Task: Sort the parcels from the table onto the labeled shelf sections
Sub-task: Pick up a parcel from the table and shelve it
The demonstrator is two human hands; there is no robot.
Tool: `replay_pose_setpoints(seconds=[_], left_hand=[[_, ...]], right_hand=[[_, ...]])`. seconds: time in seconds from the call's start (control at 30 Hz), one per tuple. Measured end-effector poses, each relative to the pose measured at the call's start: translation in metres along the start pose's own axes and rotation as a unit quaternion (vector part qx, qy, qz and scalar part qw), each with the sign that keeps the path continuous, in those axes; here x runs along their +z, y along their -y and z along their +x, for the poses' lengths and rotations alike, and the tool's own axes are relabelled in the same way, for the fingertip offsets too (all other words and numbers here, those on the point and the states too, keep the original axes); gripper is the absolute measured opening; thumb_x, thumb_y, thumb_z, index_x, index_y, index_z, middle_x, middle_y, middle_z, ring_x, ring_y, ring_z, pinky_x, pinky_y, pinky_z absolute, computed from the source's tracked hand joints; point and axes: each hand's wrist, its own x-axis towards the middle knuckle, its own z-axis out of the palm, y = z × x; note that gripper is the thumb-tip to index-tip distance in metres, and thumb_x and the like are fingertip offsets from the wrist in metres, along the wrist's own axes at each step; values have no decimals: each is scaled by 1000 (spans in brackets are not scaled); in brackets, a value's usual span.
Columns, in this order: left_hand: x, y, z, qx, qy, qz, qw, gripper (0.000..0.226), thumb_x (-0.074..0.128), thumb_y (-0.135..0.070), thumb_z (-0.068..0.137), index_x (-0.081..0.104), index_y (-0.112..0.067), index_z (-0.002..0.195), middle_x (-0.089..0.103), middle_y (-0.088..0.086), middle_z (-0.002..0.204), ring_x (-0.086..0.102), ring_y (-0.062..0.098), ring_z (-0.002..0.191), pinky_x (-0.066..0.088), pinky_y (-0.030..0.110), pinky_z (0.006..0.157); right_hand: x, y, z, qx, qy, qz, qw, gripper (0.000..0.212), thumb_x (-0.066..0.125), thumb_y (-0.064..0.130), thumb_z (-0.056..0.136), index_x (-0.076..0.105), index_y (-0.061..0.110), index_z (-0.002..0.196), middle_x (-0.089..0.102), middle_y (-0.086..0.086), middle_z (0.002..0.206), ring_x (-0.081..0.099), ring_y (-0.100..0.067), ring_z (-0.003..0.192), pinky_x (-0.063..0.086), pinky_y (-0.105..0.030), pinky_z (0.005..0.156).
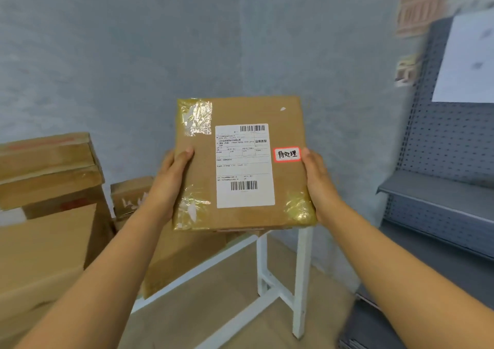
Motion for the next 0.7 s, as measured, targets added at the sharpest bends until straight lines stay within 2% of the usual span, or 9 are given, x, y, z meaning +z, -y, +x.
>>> replay_pose_setpoints(seconds=[0.1,0.13,0.2,0.27,0.4,0.5,0.6,0.7], left_hand=[[29,-3,-13,5,46,-15,999,41,64,-56,85,63,-31,118,75,1,104,74,22,91,60,38,71],[41,-5,-18,8,53,-20,998,36,65,-54,86,64,-32,114,76,-2,100,75,20,88,60,35,66],[66,-6,-29,7,72,-29,997,32,65,-54,86,63,-34,111,77,-5,95,75,16,81,58,28,56],[95,-6,-42,0,105,-37,994,39,65,-55,86,61,-32,118,77,-3,97,75,19,82,58,28,56],[160,-8,-74,-16,161,-59,985,35,65,-54,86,59,-35,115,76,0,101,75,22,84,59,33,59],[215,-6,-105,-26,204,-71,976,28,66,-54,85,60,-38,108,76,-3,97,75,20,81,59,32,58],[278,-4,-146,-39,245,-83,965,28,66,-55,85,60,-36,105,76,-4,91,75,17,76,57,28,53],[343,-1,-201,-51,294,-95,950,27,63,-53,88,59,-34,107,76,-6,85,75,13,73,56,24,50]], right_hand=[[-35,10,-27,-21,-50,-21,998,32,46,58,96,52,38,120,65,21,96,67,8,74,51,-15,59],[-48,15,-35,-27,-64,-30,997,35,45,59,96,52,36,122,66,21,96,67,7,76,52,-16,60],[-75,24,-51,-30,-86,-48,995,43,44,60,95,52,31,127,67,11,107,68,-4,90,56,-27,74],[-105,34,-69,-26,-110,-51,992,47,44,61,95,52,30,130,67,4,113,68,-13,97,57,-36,83],[-171,53,-110,-35,-157,-63,985,41,44,60,96,51,33,125,67,3,111,70,-13,92,57,-31,70],[-228,65,-146,-29,-199,-73,977,44,43,60,96,49,32,129,67,0,113,70,-19,95,60,-40,76],[-292,78,-191,-36,-249,-96,963,44,42,59,97,50,30,130,67,2,112,70,-14,93,59,-34,73],[-359,95,-239,-21,-296,-121,947,45,42,59,97,52,30,130,67,0,116,69,-18,99,57,-41,85]])
